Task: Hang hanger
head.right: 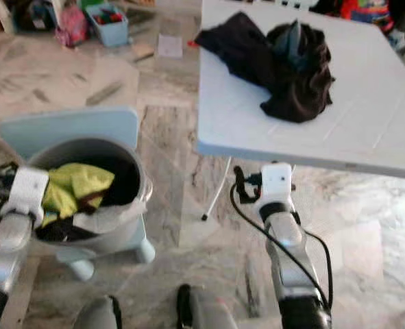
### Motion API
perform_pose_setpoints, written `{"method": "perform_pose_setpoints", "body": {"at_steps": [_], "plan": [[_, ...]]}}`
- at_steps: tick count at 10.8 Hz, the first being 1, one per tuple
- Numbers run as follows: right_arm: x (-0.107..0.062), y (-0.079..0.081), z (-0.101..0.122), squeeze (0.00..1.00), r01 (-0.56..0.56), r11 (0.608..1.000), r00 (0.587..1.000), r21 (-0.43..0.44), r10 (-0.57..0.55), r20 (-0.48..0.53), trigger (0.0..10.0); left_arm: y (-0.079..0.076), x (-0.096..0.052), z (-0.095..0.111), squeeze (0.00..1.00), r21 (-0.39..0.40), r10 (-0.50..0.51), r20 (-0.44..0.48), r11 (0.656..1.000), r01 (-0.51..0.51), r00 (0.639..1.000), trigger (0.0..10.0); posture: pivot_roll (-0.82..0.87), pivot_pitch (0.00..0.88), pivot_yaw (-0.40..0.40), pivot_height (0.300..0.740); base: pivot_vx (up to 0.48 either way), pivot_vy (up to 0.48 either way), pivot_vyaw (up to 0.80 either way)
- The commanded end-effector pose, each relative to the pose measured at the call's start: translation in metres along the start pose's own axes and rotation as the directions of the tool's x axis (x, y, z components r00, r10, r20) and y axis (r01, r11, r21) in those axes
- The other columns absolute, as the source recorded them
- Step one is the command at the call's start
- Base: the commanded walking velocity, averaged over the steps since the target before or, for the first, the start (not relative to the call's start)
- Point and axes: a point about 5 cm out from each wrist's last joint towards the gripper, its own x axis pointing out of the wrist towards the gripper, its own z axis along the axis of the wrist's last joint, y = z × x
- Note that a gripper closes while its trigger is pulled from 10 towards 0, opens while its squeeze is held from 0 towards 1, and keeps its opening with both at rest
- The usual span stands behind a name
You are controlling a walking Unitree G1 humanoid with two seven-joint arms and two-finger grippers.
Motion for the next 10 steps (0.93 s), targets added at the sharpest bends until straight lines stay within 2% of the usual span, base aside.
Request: {"method": "perform_pose_setpoints", "body": {"at_steps": [1,2,4,5,6,7,8,10], "plan": [[0.000,-0.003,-0.001,0.00,0.006,1.000,1.000,-0.008,-0.006,-0.004,10.0,-0.010,-0.009,0.009,0.00,0.004,-0.034,0.026,0.999,0.034,0.999,0.0,-0.03,0.131,-0.126,0.740,0.000,0.000,0.00],[0.001,-0.004,-0.001,0.00,0.004,1.000,1.000,-0.010,-0.004,-0.003,10.0,-0.018,-0.024,0.011,0.00,0.009,-0.057,0.037,0.998,0.057,0.998,0.0,-0.02,0.130,-0.129,0.740,0.000,0.000,0.00],[0.003,-0.003,0.000,0.00,0.000,1.000,1.000,-0.010,0.000,-0.001,10.0,-0.031,-0.046,0.006,0.00,0.009,-0.105,0.002,0.994,0.105,0.994,0.0,-0.01,0.129,-0.130,0.740,0.000,0.000,0.00],[0.004,-0.002,0.000,0.00,-0.003,1.000,1.000,-0.009,0.003,0.001,10.0,-0.035,-0.054,0.002,0.00,0.034,-0.130,-0.023,0.991,0.130,0.991,0.0,-0.01,0.129,-0.130,0.740,0.000,0.000,0.00],[0.004,-0.002,0.000,0.00,-0.005,1.000,1.000,-0.010,0.005,0.002,10.0,-0.041,-0.063,0.000,0.00,0.093,-0.181,-0.035,0.979,0.183,0.983,0.0,-0.01,0.129,-0.130,0.740,0.000,0.000,0.00],[0.004,-0.003,0.000,0.00,-0.003,1.000,1.000,-0.011,0.003,0.002,10.0,-0.047,-0.074,-0.003,0.00,0.151,-0.263,-0.057,0.951,0.269,0.963,0.0,-0.01,0.129,-0.130,0.740,0.000,0.000,0.00],[0.004,-0.004,0.000,0.00,-0.001,1.000,1.000,-0.012,0.001,0.001,10.0,-0.052,-0.082,-0.012,0.00,0.166,-0.327,-0.114,0.925,0.343,0.938,0.0,-0.01,0.129,-0.130,0.740,0.000,0.000,0.00],[0.006,-0.001,0.000,0.00,-0.005,1.000,1.000,-0.010,0.005,0.003,10.0,-0.059,-0.095,-0.027,0.00,0.133,-0.401,-0.213,0.891,0.434,0.891,0.0,0.00,0.128,-0.129,0.740,0.000,0.000,0.00]]}}
